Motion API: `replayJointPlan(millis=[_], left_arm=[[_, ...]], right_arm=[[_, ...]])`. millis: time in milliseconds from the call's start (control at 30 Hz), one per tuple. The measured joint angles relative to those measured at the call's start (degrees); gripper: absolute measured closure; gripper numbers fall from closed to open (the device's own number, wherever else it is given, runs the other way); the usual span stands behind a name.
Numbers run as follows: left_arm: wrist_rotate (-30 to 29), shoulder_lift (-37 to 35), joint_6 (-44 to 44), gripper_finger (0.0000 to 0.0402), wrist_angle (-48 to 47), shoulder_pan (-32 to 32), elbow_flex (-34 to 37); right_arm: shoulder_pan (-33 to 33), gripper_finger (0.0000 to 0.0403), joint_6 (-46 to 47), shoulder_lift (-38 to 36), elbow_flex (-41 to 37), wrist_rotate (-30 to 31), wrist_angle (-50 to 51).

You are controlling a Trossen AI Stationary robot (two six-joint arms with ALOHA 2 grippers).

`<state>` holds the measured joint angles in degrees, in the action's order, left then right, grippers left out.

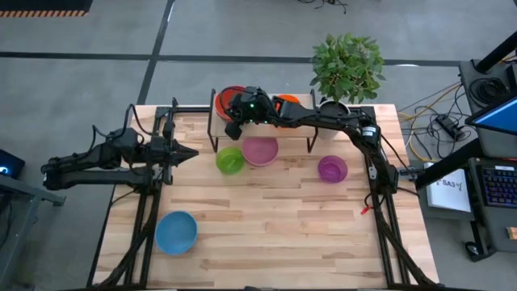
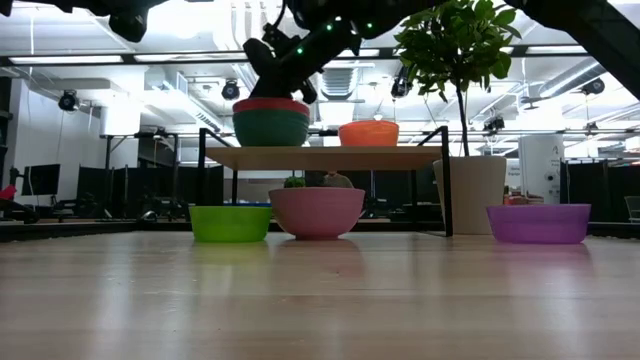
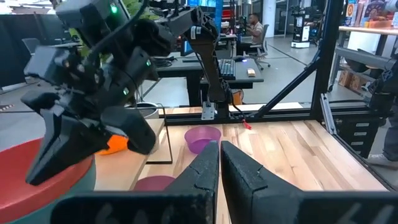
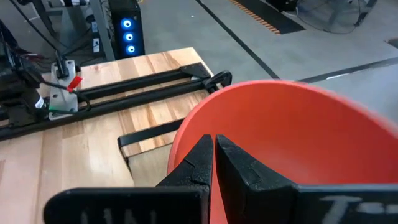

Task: Place and stack bowls onto a shelf
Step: Stack the dark orange bowl on the dark green bowl on the shelf, then stack the green bowl on the orange bowl on the shelf

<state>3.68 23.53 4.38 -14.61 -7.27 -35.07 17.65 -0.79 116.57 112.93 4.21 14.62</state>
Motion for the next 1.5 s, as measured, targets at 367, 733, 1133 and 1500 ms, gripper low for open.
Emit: replayJointPlan(millis=[367,733,1133,1500], left_arm=[[-0.15,0.03,-0.44,0.0402,0.0,0.0,0.03],[-0.11,3.04,-5.82,0.0402,-0.12,0.0,1.08],[-0.06,16.88,-14.78,0.0402,1.16,0.1,1.14],[-3.16,35.66,-16.52,0.0402,2.56,5.27,1.14]], right_arm=[[-2.26,0.0394,-3.11,-5.49,-0.3,0.81,0.42],[-16.86,0.0394,-4.55,-28.59,-22.56,6.1,-0.79],[-28.17,0.0394,1.58,-47.65,-51.08,6.75,-9.76],[-29.16,0.0394,5.61,-52.35,-65.05,6.38,-14.37]])
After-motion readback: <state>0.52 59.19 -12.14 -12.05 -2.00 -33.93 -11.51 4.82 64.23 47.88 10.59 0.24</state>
